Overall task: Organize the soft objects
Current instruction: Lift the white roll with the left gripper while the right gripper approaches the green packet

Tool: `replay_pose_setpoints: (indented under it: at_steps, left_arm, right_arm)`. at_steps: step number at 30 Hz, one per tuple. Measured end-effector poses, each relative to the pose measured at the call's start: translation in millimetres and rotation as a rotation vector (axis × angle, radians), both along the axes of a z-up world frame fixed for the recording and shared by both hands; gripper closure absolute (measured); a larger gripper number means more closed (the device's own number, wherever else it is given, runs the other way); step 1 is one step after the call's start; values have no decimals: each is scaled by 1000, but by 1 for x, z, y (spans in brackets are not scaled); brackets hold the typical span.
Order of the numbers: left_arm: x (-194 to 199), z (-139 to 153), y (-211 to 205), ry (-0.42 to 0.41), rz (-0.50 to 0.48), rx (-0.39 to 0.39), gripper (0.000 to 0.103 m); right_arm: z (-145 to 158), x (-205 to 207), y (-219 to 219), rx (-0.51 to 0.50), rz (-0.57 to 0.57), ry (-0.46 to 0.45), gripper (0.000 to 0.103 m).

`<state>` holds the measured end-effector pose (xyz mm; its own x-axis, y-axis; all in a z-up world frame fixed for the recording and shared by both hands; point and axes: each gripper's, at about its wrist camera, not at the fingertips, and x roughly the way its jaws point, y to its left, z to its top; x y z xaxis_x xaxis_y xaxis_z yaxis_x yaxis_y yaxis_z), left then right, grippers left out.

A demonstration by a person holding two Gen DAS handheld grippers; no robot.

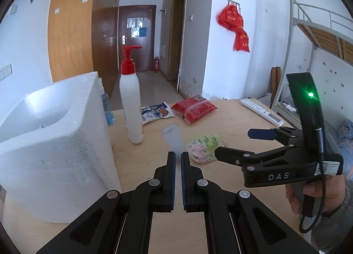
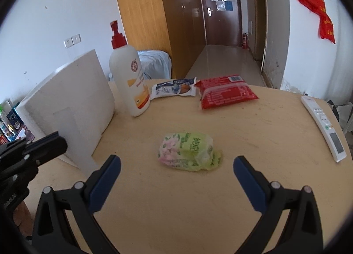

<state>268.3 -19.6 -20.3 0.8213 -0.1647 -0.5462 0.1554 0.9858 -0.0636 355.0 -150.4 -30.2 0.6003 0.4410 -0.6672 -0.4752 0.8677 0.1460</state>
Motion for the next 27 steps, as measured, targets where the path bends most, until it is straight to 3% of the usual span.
replay_pose_setpoints:
  at_steps: [18, 20, 22, 27]
  left_arm:
    - [6, -8, 11, 19, 2, -19, 98]
    - [5, -8, 11, 17, 0, -22, 98]
    - [6, -9, 12, 20, -1, -23, 98]
    - [3, -9, 8, 17, -11, -18, 98]
  right_arm:
    - [-19, 21, 32, -96, 9, 33, 2]
    - [-23, 23, 32, -101, 15, 51, 11]
    - [-26, 25, 32, -108, 11, 63, 28]
    - [-35, 27, 31, -132, 10, 107, 56]
